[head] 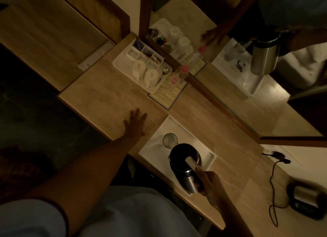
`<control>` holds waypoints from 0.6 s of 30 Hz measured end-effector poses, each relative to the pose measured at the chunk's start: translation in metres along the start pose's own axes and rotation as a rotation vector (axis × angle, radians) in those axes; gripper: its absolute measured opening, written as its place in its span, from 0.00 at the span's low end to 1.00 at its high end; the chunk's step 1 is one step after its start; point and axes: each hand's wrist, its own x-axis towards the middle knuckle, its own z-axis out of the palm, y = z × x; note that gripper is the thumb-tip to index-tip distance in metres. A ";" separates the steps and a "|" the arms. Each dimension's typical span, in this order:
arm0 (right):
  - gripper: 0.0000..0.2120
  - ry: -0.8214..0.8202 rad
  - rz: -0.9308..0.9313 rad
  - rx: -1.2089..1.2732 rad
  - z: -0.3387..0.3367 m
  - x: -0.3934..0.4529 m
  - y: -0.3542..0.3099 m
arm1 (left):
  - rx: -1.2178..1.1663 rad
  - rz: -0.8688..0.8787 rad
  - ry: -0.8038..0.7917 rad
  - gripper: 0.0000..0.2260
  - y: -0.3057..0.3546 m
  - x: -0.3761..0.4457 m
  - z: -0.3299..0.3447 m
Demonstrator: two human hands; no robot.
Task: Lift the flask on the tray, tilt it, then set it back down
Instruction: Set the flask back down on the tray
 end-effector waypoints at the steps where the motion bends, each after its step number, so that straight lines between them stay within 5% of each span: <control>1: 0.37 0.009 -0.017 0.003 0.002 -0.001 0.002 | 0.002 0.002 0.002 0.45 0.000 0.000 0.000; 8: 0.29 0.082 -0.104 0.106 0.013 -0.006 0.018 | 0.009 0.009 -0.006 0.45 0.000 0.001 0.000; 14: 0.35 0.186 -0.150 0.338 0.019 -0.005 0.045 | 0.047 0.004 0.000 0.44 0.003 0.001 0.001; 18: 0.26 0.284 -0.097 0.490 0.025 -0.001 0.072 | 0.065 0.009 -0.006 0.44 0.005 0.001 0.002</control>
